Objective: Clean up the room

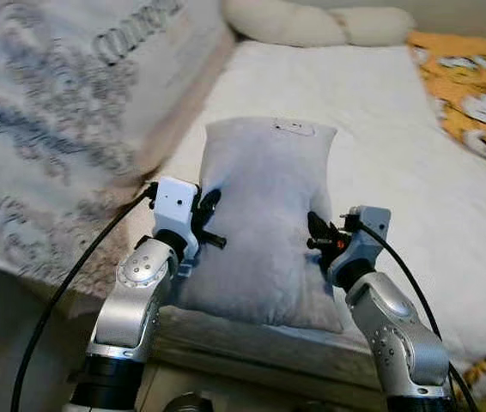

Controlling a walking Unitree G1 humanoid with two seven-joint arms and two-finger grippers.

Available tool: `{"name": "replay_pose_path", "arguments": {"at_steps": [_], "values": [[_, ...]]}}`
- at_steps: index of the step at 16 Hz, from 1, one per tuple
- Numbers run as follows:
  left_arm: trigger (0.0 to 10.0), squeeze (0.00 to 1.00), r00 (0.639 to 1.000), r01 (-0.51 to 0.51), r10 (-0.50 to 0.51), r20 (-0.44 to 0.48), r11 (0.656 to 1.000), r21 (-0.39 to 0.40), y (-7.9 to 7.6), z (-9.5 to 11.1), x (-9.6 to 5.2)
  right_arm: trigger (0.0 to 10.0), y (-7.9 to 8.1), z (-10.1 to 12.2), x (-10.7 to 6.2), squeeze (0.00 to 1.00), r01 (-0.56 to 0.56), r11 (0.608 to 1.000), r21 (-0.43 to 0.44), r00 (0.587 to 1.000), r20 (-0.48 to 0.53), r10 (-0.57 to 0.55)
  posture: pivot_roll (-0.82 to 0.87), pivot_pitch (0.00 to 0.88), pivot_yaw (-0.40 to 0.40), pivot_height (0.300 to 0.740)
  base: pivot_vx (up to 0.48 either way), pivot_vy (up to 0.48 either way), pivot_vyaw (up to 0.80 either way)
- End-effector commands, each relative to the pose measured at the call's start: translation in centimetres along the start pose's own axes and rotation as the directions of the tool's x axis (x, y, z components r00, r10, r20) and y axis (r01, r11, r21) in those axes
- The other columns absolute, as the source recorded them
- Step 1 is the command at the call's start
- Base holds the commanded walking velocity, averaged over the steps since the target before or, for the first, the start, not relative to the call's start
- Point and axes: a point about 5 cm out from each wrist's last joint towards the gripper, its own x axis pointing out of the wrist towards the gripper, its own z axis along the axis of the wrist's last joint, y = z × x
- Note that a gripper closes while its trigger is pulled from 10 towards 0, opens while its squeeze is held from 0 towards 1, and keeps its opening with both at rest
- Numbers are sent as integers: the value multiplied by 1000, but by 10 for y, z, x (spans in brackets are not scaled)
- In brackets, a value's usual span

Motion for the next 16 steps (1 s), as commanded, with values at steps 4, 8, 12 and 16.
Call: {"name": "replay_pose_path", "arguments": {"at_steps": [4,8,12,16], "values": [[10000,0,999,-27,26,47,999,28,8,10,4,10000,-10,8,-7,0,71,997,-6,995,64,-70,-8,0,58,740,0,346,-788],[10000,0,999,-25,23,48,999,35,8,9,5,10000,-8,9,-5,0,67,998,-15,995,72,-65,-2,0,53,740,0,412,0],[10000,0,998,-50,48,43,998,42,10,9,6,10000,-8,9,-3,0,68,997,-19,995,72,-67,-3,0,52,740,0,203,0],[10000,0,997,-35,32,63,999,32,9,11,8,10000,-8,9,-2,0,72,997,-20,995,71,-70,-2,0,49,740,0,0,0]]}}
